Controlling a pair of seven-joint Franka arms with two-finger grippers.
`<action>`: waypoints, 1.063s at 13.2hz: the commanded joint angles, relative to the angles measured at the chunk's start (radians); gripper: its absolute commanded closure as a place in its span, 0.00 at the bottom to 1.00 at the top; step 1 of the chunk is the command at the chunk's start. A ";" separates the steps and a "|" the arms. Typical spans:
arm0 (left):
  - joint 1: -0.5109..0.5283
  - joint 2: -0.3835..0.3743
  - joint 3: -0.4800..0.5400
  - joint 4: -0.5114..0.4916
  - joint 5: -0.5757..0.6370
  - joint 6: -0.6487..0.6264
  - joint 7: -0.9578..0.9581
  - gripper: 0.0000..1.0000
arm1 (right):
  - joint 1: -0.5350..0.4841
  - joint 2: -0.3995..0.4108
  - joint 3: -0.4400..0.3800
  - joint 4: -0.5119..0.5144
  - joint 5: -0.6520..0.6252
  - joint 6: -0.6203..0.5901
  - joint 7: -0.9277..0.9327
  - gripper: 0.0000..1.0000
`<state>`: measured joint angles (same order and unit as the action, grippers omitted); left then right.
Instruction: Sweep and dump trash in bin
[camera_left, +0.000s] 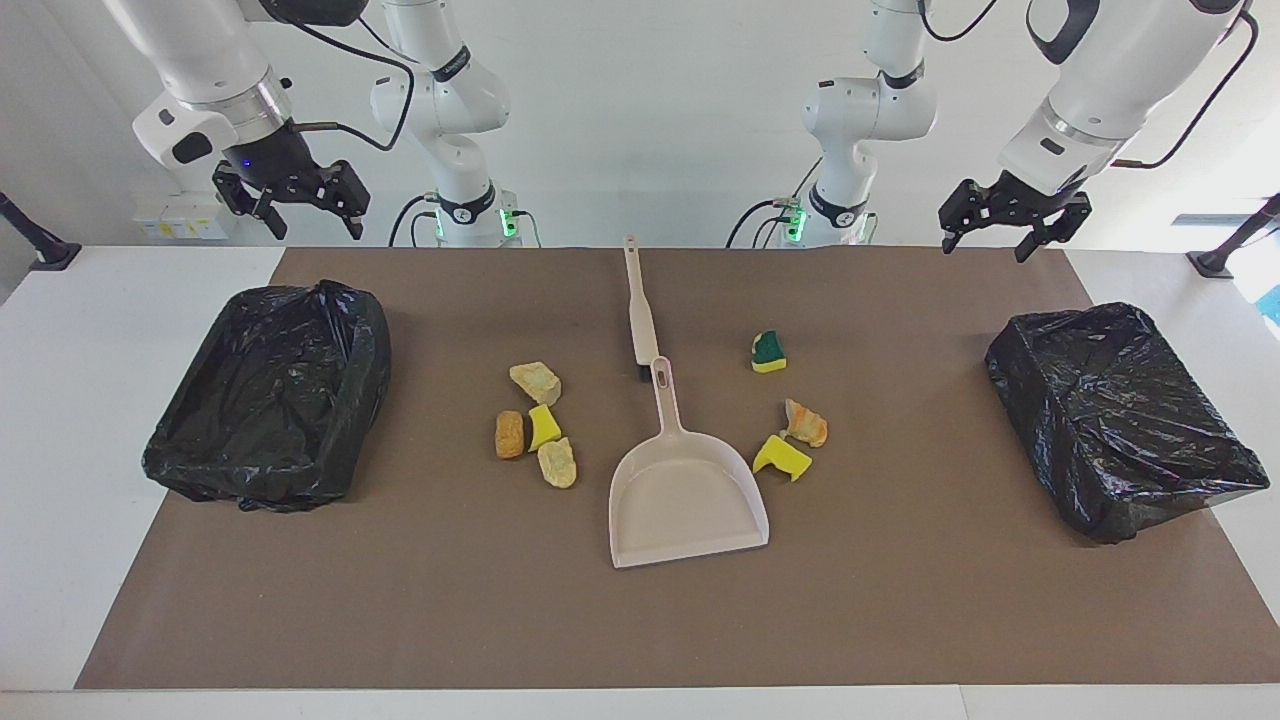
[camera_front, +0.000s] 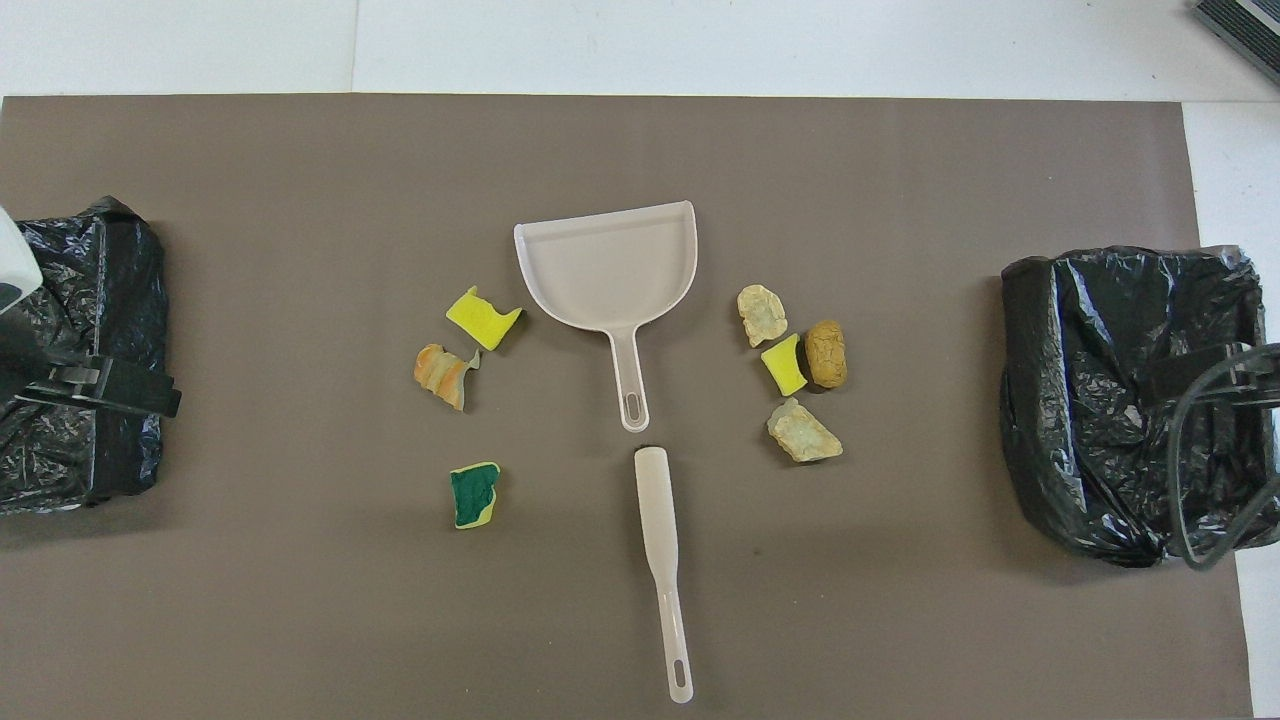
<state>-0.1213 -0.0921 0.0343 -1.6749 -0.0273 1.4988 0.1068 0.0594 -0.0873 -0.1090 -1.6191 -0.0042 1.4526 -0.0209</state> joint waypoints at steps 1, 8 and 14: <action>-0.043 -0.018 0.010 -0.058 -0.011 0.058 -0.009 0.00 | -0.003 -0.042 0.000 -0.051 0.024 0.012 -0.016 0.00; -0.164 -0.057 0.010 -0.198 -0.013 0.182 -0.107 0.00 | 0.034 -0.037 0.009 -0.065 -0.011 0.063 -0.011 0.00; -0.314 -0.072 0.010 -0.333 -0.013 0.346 -0.272 0.00 | 0.149 0.214 0.029 0.132 -0.005 0.132 0.102 0.00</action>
<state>-0.3784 -0.1163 0.0265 -1.9202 -0.0331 1.7730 -0.1114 0.1739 -0.0120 -0.0920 -1.6150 -0.0068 1.5912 0.0334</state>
